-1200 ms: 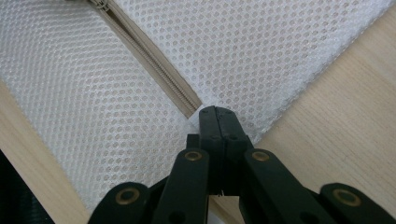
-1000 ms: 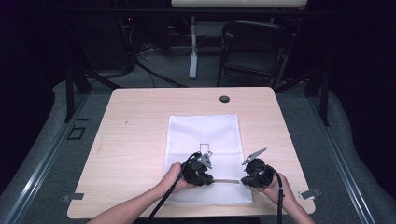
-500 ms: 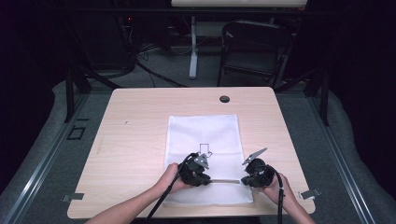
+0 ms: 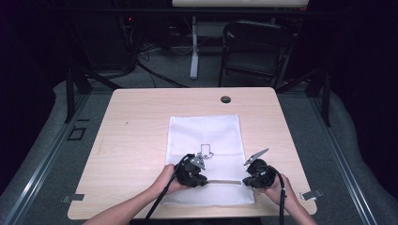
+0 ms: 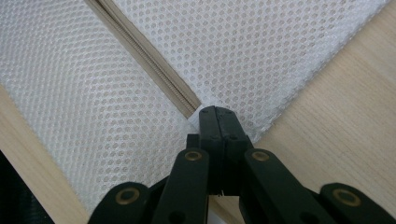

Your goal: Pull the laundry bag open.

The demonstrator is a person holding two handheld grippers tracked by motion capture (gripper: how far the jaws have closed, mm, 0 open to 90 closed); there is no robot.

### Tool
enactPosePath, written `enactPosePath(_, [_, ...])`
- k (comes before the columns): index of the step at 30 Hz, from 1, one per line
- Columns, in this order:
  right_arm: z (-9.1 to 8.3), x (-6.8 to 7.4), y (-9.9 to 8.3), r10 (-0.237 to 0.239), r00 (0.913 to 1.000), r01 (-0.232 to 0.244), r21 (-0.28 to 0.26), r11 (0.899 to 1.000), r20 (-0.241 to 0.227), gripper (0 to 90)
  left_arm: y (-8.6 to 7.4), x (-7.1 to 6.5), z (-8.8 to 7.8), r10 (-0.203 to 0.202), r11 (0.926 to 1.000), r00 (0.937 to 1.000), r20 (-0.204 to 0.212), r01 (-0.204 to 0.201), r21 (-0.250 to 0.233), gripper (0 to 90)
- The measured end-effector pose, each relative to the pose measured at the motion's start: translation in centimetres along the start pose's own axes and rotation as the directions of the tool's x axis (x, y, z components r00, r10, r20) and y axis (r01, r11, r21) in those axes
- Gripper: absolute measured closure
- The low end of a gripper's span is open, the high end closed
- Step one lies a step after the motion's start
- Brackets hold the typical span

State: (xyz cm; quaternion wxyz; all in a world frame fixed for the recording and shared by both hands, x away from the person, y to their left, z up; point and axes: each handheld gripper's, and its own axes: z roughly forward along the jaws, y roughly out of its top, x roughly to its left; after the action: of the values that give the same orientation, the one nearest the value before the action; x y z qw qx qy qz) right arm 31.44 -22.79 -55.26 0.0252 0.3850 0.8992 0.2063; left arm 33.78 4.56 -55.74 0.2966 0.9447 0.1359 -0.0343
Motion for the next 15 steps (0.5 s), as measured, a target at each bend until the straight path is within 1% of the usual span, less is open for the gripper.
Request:
enactPosePath(1, [0.00, 0.00, 0.00, 0.000, 1.0000, 0.000, 0.000, 1.000, 0.000, 90.0, -0.07, 0.05, -0.08, 0.000, 1.0000, 1.0000, 0.003, 0.000, -0.003, 81.6])
enactPosePath(2, [-0.01, -0.01, 0.00, 0.001, 1.0000, -0.001, 0.001, 1.000, 0.000, 90.0, -0.13, 0.05, -0.16, 0.002, 1.0000, 1.0000, -0.007, -0.002, 0.007, 81.5])
enactPosePath(5, [-0.01, -0.01, 0.00, 0.001, 1.0000, -0.001, 0.001, 1.000, 0.001, 90.0, -0.44, 0.13, -0.45, -0.006, 0.9999, 1.0000, 0.002, 0.006, -0.009, 81.6])
enactPosePath(7, [-0.01, -0.01, 0.00, 0.001, 1.0000, -0.001, 0.002, 1.000, 0.001, 90.0, -0.44, 0.07, -0.55, -0.001, 1.0000, 1.0000, -0.006, 0.001, 0.002, 81.5])
enactPosePath(8, [-0.01, -0.01, 0.01, 0.002, 1.0000, -0.002, 0.002, 1.000, 0.000, 90.0, -0.46, 0.05, -0.52, -0.003, 1.0000, 1.0000, -0.001, 0.003, -0.005, 81.5])
enactPosePath(11, [-0.03, -0.02, 0.00, -0.001, 1.0000, 0.001, 0.005, 1.000, 0.005, 90.0, -0.46, 0.05, -0.51, 0.001, 1.0000, 1.0000, -0.003, -0.001, -0.002, 81.5])
enactPosePath(13, [-0.01, -0.01, 0.00, 0.002, 1.0000, -0.002, 0.001, 1.000, 0.000, 90.0, -0.46, 0.04, -0.55, 0.001, 1.0000, 1.0000, 0.000, -0.001, -0.001, 81.5])
enactPosePath(15, [-0.01, -0.01, -0.01, 0.003, 1.0000, -0.003, 0.001, 1.000, 0.000, 90.0, -0.46, 0.00, -0.59, 0.005, 1.0000, 1.0000, -0.002, -0.005, -0.007, 81.6])
